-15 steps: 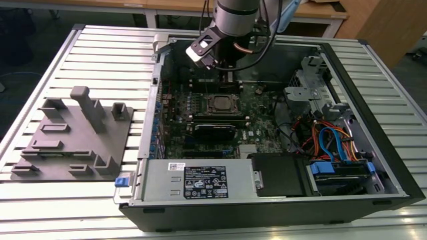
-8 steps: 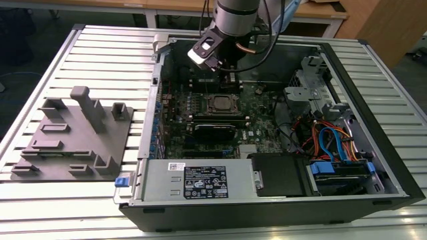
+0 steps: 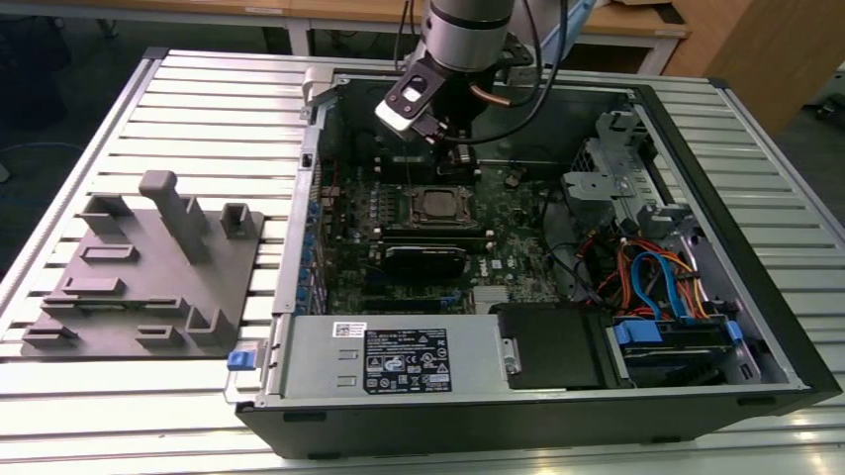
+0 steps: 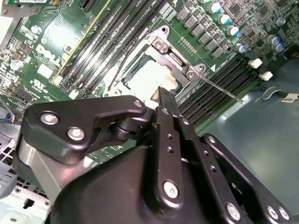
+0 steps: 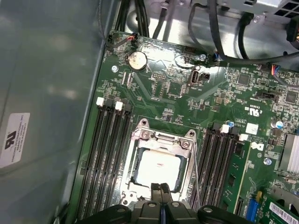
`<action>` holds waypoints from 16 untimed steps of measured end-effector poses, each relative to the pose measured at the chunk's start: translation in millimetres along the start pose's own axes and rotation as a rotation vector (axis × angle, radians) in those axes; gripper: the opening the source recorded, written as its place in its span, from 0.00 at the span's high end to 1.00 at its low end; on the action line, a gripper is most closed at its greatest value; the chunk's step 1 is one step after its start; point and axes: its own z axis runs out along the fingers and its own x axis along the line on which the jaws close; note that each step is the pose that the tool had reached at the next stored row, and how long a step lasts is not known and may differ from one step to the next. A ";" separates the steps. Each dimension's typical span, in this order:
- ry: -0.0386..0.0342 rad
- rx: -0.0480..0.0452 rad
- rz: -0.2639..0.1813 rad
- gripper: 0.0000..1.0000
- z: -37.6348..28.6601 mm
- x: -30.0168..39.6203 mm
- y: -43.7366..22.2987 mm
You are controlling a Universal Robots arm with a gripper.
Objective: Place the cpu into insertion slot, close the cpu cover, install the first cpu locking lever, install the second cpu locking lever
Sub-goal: 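Install the first cpu locking lever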
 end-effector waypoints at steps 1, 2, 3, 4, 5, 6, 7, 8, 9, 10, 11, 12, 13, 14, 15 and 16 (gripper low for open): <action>0.0000 0.0000 -0.005 0.90 0.0 0.0 0.0; -0.0001 0.0000 -0.009 0.90 0.0 0.0 0.0; -0.0002 0.0001 -0.013 0.90 0.0 0.0 0.0; -0.0002 0.0001 -0.018 0.90 0.0 0.0 0.0; -0.0003 0.0002 -0.023 0.90 0.0 0.0 0.0; -0.0004 0.0001 -0.027 0.90 0.0 0.0 0.0; -0.0005 0.0002 -0.032 0.90 0.0 0.0 0.0; -0.0006 0.0002 -0.036 0.90 0.0 0.0 0.0; -0.0007 0.0002 -0.041 0.90 0.0 0.0 0.0; -0.0007 0.0003 -0.045 0.90 0.0 0.0 0.0; -0.0008 0.0004 -0.050 0.90 0.0 0.0 0.0; -0.0009 0.0004 -0.054 0.90 0.0 0.0 0.0; -0.0010 0.0004 -0.059 0.90 0.0 0.0 0.0; -0.0010 0.0004 -0.063 0.90 0.0 0.0 0.0; -0.0011 0.0005 -0.068 0.90 0.0 0.0 0.0; -0.0012 0.0005 -0.072 0.90 0.0 0.0 0.0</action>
